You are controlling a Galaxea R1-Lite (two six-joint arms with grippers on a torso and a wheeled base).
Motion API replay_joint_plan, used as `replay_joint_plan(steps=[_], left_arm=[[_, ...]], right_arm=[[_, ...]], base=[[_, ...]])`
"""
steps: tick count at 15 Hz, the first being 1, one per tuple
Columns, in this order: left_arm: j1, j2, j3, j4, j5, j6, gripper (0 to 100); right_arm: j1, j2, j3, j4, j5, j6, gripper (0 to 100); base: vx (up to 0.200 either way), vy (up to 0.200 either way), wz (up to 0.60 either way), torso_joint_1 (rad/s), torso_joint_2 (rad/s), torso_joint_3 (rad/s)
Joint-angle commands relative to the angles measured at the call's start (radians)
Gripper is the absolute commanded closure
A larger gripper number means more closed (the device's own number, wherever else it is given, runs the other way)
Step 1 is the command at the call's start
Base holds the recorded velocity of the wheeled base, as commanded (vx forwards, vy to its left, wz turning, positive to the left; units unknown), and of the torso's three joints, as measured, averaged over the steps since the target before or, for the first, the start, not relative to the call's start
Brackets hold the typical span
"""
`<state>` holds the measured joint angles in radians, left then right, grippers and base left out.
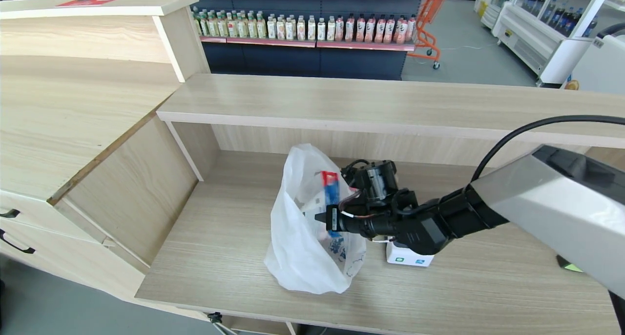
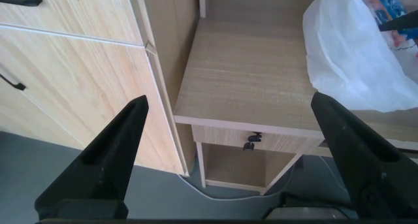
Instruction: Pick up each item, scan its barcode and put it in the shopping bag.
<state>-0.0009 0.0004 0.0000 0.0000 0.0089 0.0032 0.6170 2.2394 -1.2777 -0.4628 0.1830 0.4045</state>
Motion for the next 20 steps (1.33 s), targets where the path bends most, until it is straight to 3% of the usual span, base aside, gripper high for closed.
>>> replay_joint_plan(steps=[1,7,12,15,17,18,20], left_arm=[[-0.001,0.0,0.0,0.0,0.0,0.0,0],[-0.001,0.0,0.0,0.0,0.0,0.0,0],[-0.001,0.0,0.0,0.0,0.0,0.0,0],[-0.001,0.0,0.0,0.0,0.0,0.0,0],[-0.001,0.0,0.0,0.0,0.0,0.0,0],[-0.001,0.0,0.0,0.0,0.0,0.0,0],[-0.001,0.0,0.0,0.0,0.0,0.0,0]], right_arm=[[-0.003,-0.01,-0.014,0.001,0.001,0.008,0],[-0.131,-0.156,0.172,-0.07,0.061,0.093,0],[-0.243,-0.583,0.331,0.003,0.237,0.272,0],[-0.372,-0.851,0.348,0.227,0.247,0.267,0],[-0.5,-0.991,0.339,0.449,0.247,0.2,0],[-0.606,-1.047,0.34,0.601,0.245,0.137,0],[-0.754,-1.072,0.35,0.734,0.245,0.086,0]], base=[[0.0,0.0,0.0,0.0,0.0,0.0],[0.0,0.0,0.0,0.0,0.0,0.0],[0.0,0.0,0.0,0.0,0.0,0.0],[0.0,0.0,0.0,0.0,0.0,0.0],[0.0,0.0,0.0,0.0,0.0,0.0],[0.0,0.0,0.0,0.0,0.0,0.0],[0.0,0.0,0.0,0.0,0.0,0.0]])
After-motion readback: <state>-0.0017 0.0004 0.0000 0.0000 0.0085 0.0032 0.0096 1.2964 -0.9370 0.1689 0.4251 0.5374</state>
